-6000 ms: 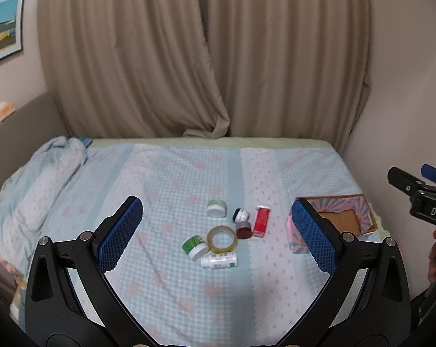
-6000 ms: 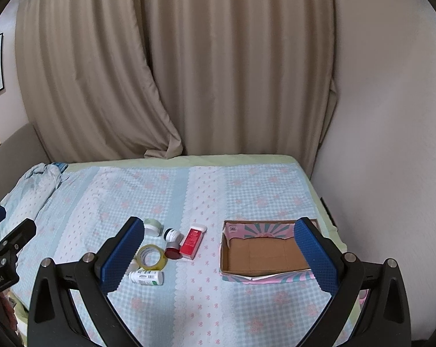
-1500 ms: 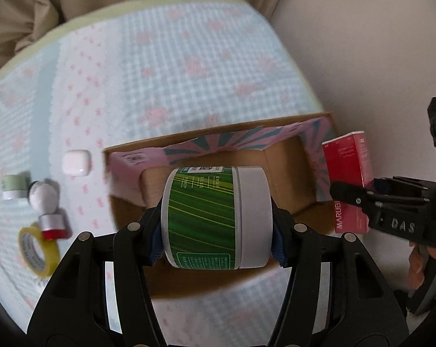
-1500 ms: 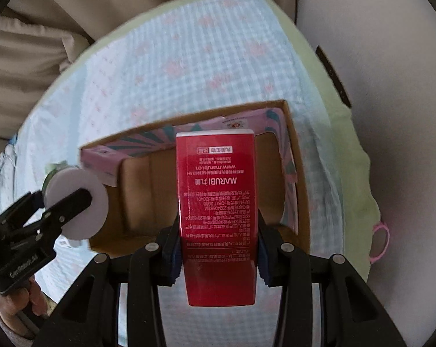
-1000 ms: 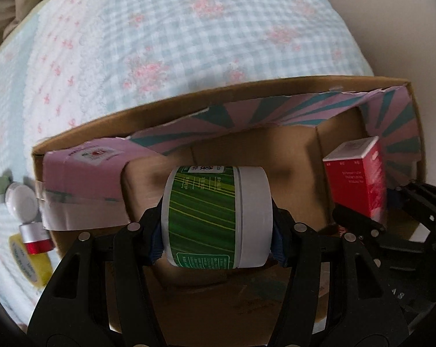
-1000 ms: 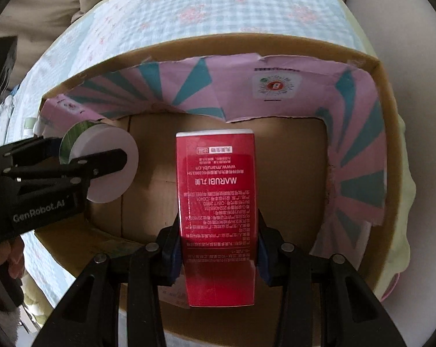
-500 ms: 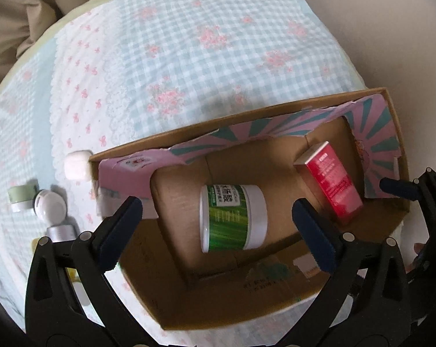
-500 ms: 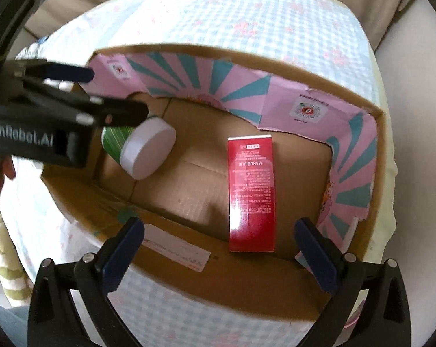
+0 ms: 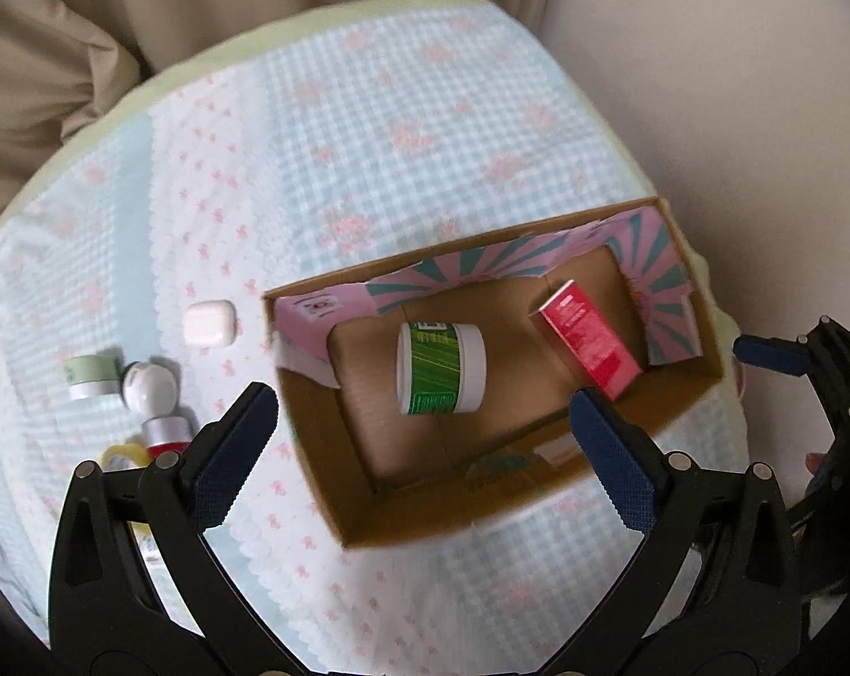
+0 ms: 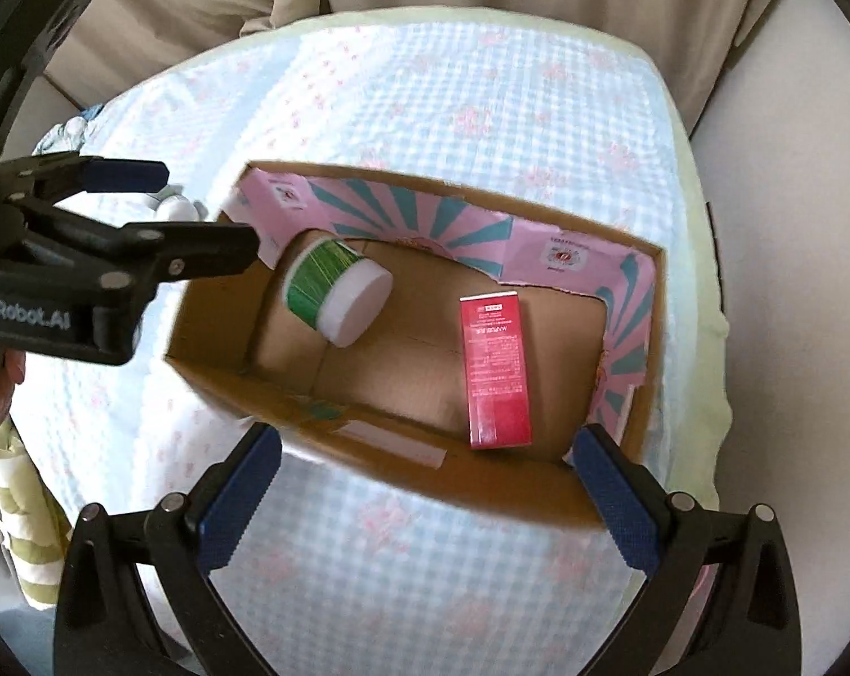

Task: Organize rigid objects
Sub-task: 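Release the green jar with the left gripper while the right releases the red box inside, then grasp the pale green jar with the left gripper while the right grasps the white L'OREAL jar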

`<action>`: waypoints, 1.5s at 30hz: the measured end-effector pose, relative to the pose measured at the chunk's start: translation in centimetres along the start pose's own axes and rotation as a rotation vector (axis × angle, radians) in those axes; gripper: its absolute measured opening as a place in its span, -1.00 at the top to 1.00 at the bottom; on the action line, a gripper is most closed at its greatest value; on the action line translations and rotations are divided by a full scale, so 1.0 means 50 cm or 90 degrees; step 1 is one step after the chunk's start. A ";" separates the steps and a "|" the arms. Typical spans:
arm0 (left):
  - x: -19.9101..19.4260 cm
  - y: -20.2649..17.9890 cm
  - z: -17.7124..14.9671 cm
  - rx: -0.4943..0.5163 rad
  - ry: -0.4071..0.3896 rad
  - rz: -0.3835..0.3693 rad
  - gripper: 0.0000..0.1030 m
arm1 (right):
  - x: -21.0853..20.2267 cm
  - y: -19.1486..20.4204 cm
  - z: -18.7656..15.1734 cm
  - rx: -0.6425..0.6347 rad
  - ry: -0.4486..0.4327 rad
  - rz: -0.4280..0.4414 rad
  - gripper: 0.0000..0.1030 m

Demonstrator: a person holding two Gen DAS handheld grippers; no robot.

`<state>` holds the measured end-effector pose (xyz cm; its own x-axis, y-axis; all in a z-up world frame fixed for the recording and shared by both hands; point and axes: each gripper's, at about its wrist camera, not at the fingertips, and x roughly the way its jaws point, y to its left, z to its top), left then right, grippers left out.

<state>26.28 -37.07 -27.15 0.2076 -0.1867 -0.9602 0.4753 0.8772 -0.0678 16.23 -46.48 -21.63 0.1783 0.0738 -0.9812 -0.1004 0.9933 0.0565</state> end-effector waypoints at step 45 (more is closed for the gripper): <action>-0.290 0.808 -0.363 -0.110 -0.073 -0.016 -0.99 | -0.089 0.658 0.081 0.203 -0.101 -0.004 -1.00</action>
<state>26.97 9.11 -20.90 0.2980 -0.2503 -0.9211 0.3297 0.9326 -0.1468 16.10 -13.77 -14.64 0.3297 0.0563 -0.9424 0.2075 0.9695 0.1305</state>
